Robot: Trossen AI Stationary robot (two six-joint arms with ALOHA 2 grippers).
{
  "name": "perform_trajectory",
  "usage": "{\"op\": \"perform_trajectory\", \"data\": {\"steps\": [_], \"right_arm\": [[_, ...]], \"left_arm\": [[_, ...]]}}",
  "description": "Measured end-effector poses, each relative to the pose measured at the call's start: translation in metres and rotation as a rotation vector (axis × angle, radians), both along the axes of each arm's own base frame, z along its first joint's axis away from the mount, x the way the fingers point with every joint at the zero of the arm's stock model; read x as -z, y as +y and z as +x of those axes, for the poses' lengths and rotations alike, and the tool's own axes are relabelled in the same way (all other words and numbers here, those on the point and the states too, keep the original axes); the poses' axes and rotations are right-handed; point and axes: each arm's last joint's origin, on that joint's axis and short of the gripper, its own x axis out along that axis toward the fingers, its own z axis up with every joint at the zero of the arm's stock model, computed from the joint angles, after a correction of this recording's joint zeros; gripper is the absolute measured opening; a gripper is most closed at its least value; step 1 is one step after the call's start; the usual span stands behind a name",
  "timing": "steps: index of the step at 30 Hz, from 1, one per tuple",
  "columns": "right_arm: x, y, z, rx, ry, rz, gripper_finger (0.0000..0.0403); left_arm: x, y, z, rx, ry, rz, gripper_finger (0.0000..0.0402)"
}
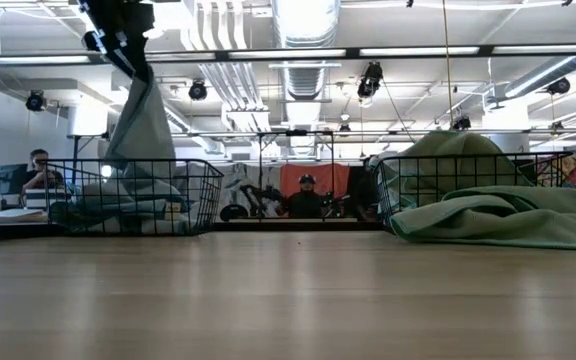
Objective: Sort microfiber towel by color & place in baskets
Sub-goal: Put the blue microfiber towel into the left wire basket
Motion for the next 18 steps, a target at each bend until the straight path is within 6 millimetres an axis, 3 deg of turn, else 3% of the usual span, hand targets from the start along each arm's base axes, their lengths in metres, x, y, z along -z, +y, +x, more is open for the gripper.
{"op": "perform_trajectory", "data": {"steps": [7, 18], "right_arm": [[0.0, 0.0, 0.0, 0.0, 0.0, 0.0, 0.0089], [0.0, 0.0, 0.0, 0.0, 0.0, -0.003, 0.0089]], "left_arm": [[-0.001, -0.014, -0.003, 0.142, -0.104, -0.203, 0.0193], [-0.011, -0.026, -0.026, -0.072, 0.089, -0.065, 0.0202]]}}
